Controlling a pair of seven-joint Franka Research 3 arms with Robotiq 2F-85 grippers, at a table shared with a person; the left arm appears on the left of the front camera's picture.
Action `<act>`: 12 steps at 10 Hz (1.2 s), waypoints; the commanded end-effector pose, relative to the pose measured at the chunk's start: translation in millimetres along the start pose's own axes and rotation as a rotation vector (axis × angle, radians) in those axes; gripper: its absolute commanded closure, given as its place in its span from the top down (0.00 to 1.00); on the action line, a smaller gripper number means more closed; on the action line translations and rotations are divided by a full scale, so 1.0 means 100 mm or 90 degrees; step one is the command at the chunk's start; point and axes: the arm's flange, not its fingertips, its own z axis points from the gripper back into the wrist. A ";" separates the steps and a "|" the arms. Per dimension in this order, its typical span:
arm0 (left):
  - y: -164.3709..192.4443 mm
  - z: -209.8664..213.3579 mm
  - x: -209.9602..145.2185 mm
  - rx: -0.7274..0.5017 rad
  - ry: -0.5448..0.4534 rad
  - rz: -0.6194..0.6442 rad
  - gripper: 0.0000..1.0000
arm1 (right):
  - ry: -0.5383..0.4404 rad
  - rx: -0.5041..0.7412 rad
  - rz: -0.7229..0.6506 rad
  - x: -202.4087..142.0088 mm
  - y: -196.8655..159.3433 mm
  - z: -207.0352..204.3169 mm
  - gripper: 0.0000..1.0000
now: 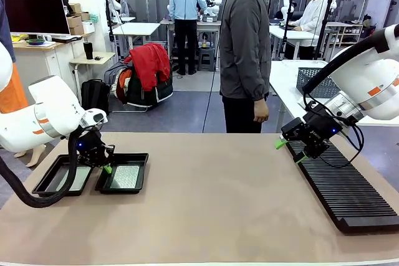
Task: Inspect and transfer BCBs to ESD trays.
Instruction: Pick up the ESD tray and place it on the left side of the table.
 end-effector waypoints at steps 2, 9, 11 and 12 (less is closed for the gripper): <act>0.00 0.00 0.00 0.000 0.001 0.005 0.03 | -0.002 -0.005 -0.010 0.00 0.02 0.00 1.00; -0.13 0.13 0.01 0.033 0.008 -0.005 0.43 | -0.002 -0.005 -0.010 0.00 0.02 0.00 1.00; -0.21 0.25 -0.01 0.049 0.005 -0.008 0.62 | -0.002 -0.005 -0.010 0.00 0.02 0.00 1.00; -0.26 0.32 -0.02 0.058 0.006 -0.013 0.73 | -0.002 -0.005 -0.010 0.00 0.02 0.00 1.00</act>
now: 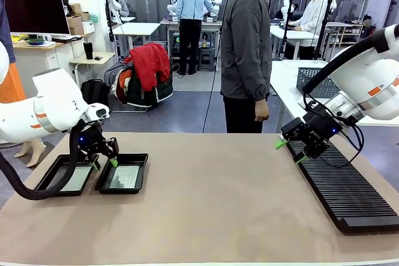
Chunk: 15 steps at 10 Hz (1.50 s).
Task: Inspect and transfer BCBs to ESD trays.
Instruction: Pick up the ESD tray and place it on the left side of the table.
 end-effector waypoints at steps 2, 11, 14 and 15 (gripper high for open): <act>-0.15 0.29 -0.08 0.040 0.005 -0.005 0.92 | -0.002 -0.005 -0.010 0.00 0.02 0.00 1.00; -0.24 0.77 -0.25 0.130 0.042 -0.028 1.00 | -0.002 -0.005 -0.010 0.00 0.02 0.00 1.00; -0.23 0.76 -0.22 0.119 0.032 -0.022 1.00 | -0.002 -0.005 -0.010 0.00 0.02 0.00 1.00; -0.23 0.76 -0.22 0.119 0.032 -0.022 1.00 | -0.002 -0.005 -0.010 0.00 0.02 0.00 1.00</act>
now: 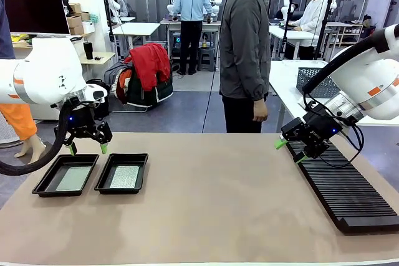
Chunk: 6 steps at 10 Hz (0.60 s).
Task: Inspect and transfer BCBs to ESD trays.
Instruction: Pick up the ESD tray and place it on the left side of the table.
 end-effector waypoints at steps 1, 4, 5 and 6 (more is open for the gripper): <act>0.00 0.00 0.00 0.000 -0.002 0.001 1.00 | -0.002 -0.005 -0.010 0.00 0.02 0.00 1.00; 0.00 0.00 0.00 0.000 -0.002 0.001 1.00 | -0.002 -0.005 -0.010 0.00 0.02 0.00 1.00; 0.00 0.00 0.00 0.000 -0.002 0.001 1.00 | -0.002 -0.005 -0.010 0.00 0.02 0.00 1.00; 0.00 0.00 0.00 0.000 -0.002 0.001 1.00 | -0.002 -0.005 -0.010 0.00 0.02 0.00 1.00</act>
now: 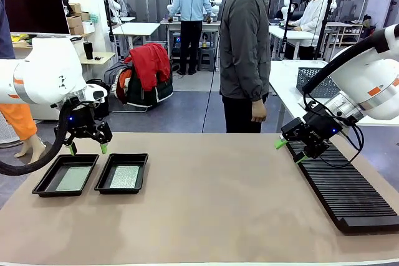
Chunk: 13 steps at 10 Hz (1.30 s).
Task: Inspect and transfer BCBs to ESD trays.
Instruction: Pick up the ESD tray and place it on the left side of the table.
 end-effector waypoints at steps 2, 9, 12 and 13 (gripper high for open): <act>0.00 0.00 0.00 0.000 -0.001 0.001 1.00 | -0.002 -0.005 -0.010 0.00 0.02 0.00 1.00; 0.00 0.00 0.00 0.000 -0.001 0.001 1.00 | -0.002 -0.005 -0.010 0.00 0.02 0.00 1.00; 0.00 0.00 0.00 0.000 -0.001 0.001 1.00 | -0.002 -0.005 -0.010 0.00 0.02 0.00 1.00; 0.00 0.00 0.00 0.000 -0.001 0.001 1.00 | -0.002 -0.005 -0.010 0.00 0.02 0.00 1.00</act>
